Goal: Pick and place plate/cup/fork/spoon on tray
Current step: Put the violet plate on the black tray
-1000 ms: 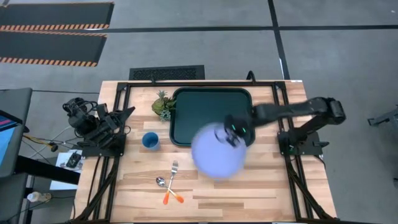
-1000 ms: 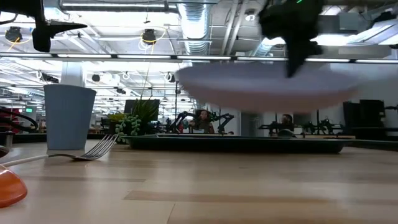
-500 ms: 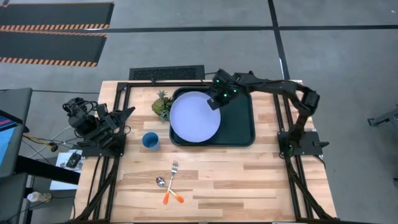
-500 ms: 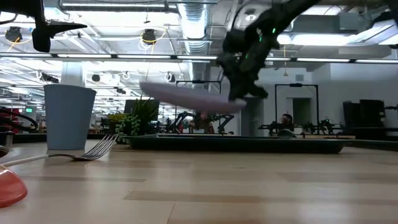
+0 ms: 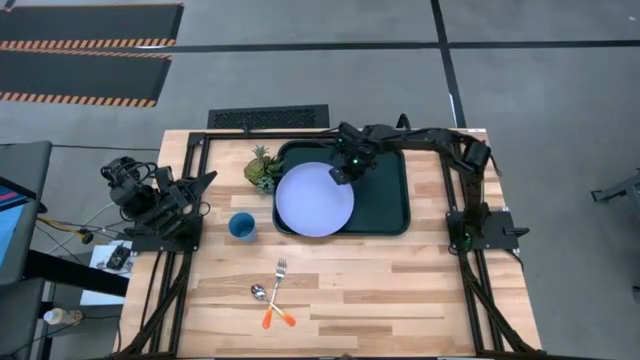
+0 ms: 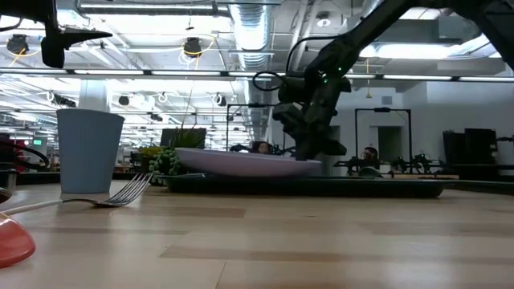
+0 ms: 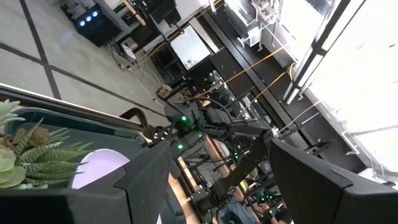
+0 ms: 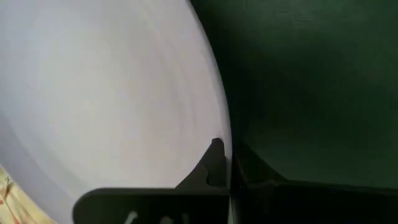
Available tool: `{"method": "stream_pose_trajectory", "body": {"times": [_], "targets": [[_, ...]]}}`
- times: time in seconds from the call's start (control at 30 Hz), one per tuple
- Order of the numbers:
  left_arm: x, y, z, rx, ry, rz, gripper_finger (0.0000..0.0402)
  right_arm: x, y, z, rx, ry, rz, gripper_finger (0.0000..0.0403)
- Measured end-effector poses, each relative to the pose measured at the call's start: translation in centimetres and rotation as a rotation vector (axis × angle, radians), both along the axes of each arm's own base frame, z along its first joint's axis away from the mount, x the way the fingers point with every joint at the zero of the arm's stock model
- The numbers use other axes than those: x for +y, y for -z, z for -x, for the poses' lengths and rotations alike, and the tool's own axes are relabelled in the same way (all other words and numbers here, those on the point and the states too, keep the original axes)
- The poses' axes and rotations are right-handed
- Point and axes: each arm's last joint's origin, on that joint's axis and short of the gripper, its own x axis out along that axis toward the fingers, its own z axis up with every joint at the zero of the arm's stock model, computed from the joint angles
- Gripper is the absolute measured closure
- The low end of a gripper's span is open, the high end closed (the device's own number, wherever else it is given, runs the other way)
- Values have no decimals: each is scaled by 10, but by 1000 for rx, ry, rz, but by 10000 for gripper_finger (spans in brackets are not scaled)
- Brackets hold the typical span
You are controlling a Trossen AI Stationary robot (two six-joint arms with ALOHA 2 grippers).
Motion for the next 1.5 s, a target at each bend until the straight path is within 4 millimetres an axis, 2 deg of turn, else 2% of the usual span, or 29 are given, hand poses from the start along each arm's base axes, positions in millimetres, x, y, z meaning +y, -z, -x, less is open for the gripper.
{"method": "stream_pose_trajectory", "body": {"times": [0.23, 0.9, 1.33, 1.5], "targets": [[0, 0, 0, 1, -3, 1, 143, -9, -2, -7, -7, 29, 13, 400], [0, 0, 0, 3, -5, 0, 143, -9, -1, -4, 58, 65, 56, 385], [0, 0, 0, 3, -4, 0, 143, -9, -1, -4, 53, 58, 65, 339], [0, 0, 0, 3, -4, -1, 143, -10, -2, -5, 36, 50, 77, 307]]}}
